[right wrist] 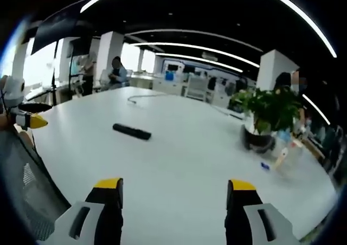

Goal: Press the specified remote control buttons in sequence, fully releasing each button before pressing the next.

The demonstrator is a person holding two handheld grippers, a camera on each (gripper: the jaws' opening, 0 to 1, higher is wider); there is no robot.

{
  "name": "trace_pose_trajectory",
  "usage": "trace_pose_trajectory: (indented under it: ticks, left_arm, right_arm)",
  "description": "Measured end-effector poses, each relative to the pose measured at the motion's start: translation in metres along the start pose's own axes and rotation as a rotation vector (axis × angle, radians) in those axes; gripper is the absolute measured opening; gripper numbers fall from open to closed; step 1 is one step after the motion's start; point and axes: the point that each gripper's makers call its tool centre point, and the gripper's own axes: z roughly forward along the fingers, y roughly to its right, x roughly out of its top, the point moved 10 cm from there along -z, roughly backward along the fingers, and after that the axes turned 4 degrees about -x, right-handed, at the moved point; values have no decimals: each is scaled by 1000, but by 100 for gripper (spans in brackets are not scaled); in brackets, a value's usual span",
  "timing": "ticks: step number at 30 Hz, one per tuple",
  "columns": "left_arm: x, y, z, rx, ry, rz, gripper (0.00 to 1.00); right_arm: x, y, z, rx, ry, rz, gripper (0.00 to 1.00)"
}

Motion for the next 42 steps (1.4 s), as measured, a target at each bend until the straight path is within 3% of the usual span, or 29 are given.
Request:
trace_pose_trajectory:
  ticks: [1, 6, 10, 14, 18, 23, 26, 33, 37, 42]
  left_arm:
    - [-3, 2, 0, -27, -41, -23, 100]
    - [-5, 2, 2, -90, -76, -24, 100]
    - [-15, -5, 4, -103, -211, -46, 100]
    - [-10, -14, 12, -102, -180, -96, 100]
    - [-8, -13, 20, -150, -216, -115, 100]
    - [-1, -12, 27, -191, -237, -71, 100]
    - [10, -13, 36, -194, -191, -56, 100]
    - [27, -15, 63, -233, -182, -16, 100]
    - [23, -12, 63, -250, -217, -14, 100]
    - [19, -11, 62, -263, -285, 5, 100]
  right_arm:
    - [0, 0, 0, 3, 3, -3, 76]
    - [1, 1, -1, 4, 17, 1, 74]
    - [-1, 3, -1, -5, 1, 2, 73]
    - [-2, 4, 0, -14, -7, -4, 71]
    - [-1, 4, 0, -5, 2, 2, 70]
    - [-2, 5, 1, -14, -4, 0, 69]
    - [-3, 6, 1, -19, -17, 5, 68]
    - [-4, 8, 0, -35, -15, 38, 68]
    - [-8, 8, 3, -25, -52, 58, 67]
    - [-8, 7, 1, -13, -46, 64, 67]
